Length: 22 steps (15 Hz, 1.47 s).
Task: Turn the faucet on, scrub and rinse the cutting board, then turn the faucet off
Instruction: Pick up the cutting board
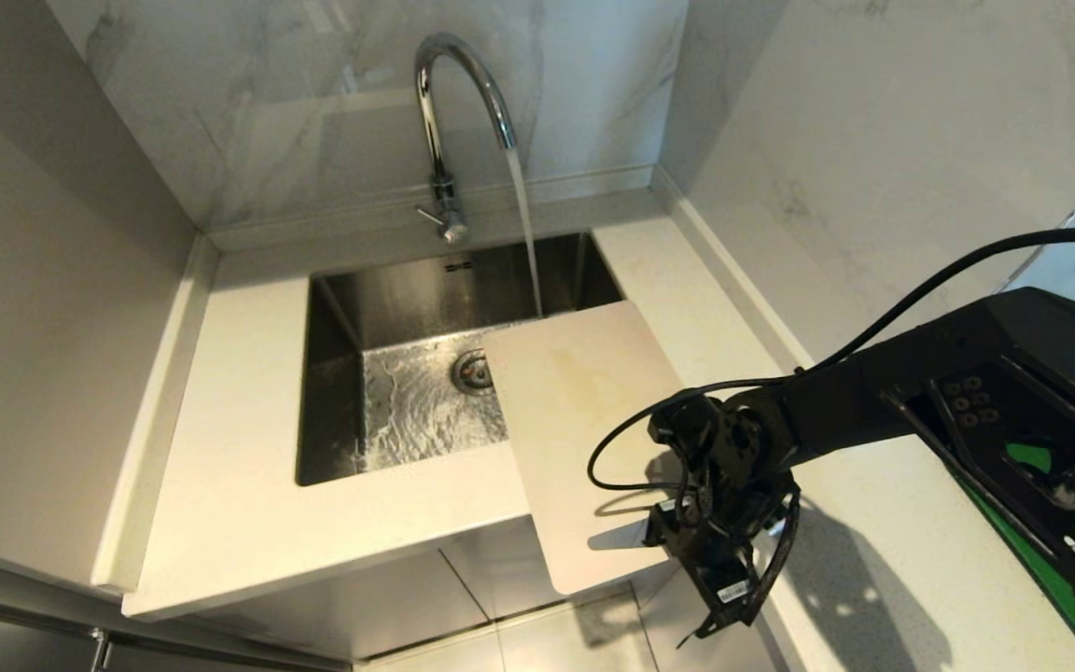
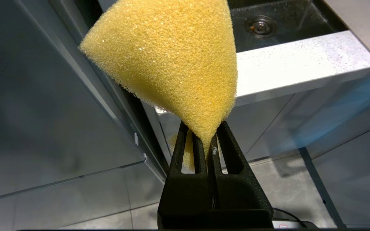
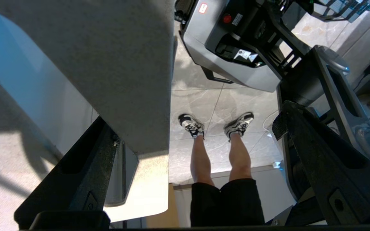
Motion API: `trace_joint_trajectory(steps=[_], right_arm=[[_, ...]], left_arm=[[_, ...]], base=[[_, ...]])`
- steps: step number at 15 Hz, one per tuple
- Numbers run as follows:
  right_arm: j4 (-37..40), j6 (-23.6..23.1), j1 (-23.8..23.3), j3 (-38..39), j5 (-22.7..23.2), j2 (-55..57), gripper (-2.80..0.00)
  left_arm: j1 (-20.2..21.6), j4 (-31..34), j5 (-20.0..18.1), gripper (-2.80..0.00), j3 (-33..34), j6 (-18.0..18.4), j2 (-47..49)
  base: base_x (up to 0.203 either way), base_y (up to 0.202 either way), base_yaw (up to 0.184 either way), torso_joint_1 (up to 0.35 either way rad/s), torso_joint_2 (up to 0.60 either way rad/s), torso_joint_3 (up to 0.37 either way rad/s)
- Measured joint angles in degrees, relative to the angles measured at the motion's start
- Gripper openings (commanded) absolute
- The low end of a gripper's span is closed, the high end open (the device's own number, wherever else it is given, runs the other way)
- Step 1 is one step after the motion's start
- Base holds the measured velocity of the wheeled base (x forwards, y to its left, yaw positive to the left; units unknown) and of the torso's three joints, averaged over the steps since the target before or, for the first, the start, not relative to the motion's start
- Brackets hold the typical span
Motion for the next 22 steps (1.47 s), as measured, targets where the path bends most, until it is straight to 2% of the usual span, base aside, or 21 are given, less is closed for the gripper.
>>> trace_joint_trajectory(steps=[5, 6, 7, 11, 14, 22], right_arm=[[0.33, -1.63, 0.00, -1.28, -1.16, 1.57, 0.00], [0.34, -1.82, -0.01, -1.60, -1.19, 1.78, -0.37], [0.40, -2.20, -0.01, -1.86, -1.24, 2.08, -2.80], [0.34, -3.84, -0.01, -2.64, -2.22, 3.06, -2.80], [0.53, -4.81, 0.00, -3.83, -5.47, 3.30, -2.80], [0.96, -4.99, 0.00, -5.70, -5.50, 3.91, -2.80]], left_arm=[[0.00, 0.00, -0.43, -2.80, 0.00, -0.02, 0.02], [0.00, 0.00, -0.43, -2.80, 0.00, -0.02, 0.02], [0.00, 0.00, -0.43, -2.80, 0.00, -0.01, 0.02], [0.00, 0.00, -0.40, -2.80, 0.00, -0.02, 0.00], [0.00, -0.02, -0.39, -2.80, 0.00, -0.02, 0.02], [0.00, 0.00, -0.39, -2.80, 0.00, -0.02, 0.02]], base=[[0.000, 0.000, 0.000, 0.000, 0.00, 0.000], [0.000, 0.000, 0.000, 0.000, 0.00, 0.000], [0.000, 0.000, 0.000, 0.000, 0.00, 0.000], [0.000, 0.000, 0.000, 0.000, 0.00, 0.000], [0.000, 0.000, 0.000, 0.000, 0.00, 0.000], [0.000, 0.000, 0.000, 0.000, 0.00, 0.000]])
